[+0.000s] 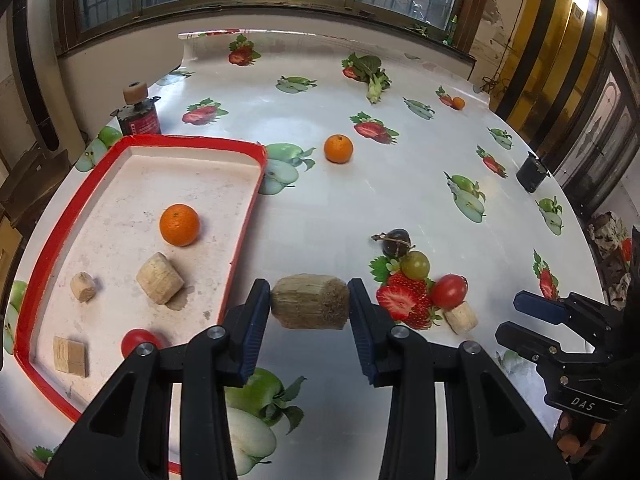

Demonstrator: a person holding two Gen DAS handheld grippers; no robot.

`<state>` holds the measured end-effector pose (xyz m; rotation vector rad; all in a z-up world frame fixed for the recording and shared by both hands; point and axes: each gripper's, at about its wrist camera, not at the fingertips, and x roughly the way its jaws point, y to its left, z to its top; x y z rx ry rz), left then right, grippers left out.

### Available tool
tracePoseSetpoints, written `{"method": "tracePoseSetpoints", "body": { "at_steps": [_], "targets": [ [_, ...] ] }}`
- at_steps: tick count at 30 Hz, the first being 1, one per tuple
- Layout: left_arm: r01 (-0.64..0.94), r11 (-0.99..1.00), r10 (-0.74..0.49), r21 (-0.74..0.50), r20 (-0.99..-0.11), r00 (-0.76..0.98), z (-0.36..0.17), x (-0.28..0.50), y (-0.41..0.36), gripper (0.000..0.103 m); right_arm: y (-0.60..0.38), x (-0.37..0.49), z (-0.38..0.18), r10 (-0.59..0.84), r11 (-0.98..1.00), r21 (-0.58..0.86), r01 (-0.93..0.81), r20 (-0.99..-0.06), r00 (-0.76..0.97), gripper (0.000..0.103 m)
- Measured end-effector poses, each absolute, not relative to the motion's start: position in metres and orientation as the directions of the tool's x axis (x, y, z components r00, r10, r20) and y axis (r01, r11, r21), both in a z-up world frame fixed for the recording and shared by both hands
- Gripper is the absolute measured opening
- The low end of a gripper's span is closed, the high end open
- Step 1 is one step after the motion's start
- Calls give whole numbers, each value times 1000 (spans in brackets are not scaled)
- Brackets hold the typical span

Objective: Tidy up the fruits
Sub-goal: 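Move the left tool still holding the beige cylinder back over the table, then grasp a small beige cylinder with the right tool while the left tool holds its cylinder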

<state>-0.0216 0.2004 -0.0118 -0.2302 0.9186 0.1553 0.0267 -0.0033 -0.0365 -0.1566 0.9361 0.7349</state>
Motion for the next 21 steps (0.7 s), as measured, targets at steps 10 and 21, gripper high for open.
{"method": "tracePoseSetpoints", "body": {
  "at_steps": [10,21],
  "targets": [
    [-120,979,-65,-165,-810,583,-20,-9,154,37,-16,13,-54,485,751,183,-635,-805,342,51],
    [-6,972,-195,-236,-818,541,-36,1,104,37,-17,-8,-82,442,739,138,-660,-838,320,39]
  ]
}}
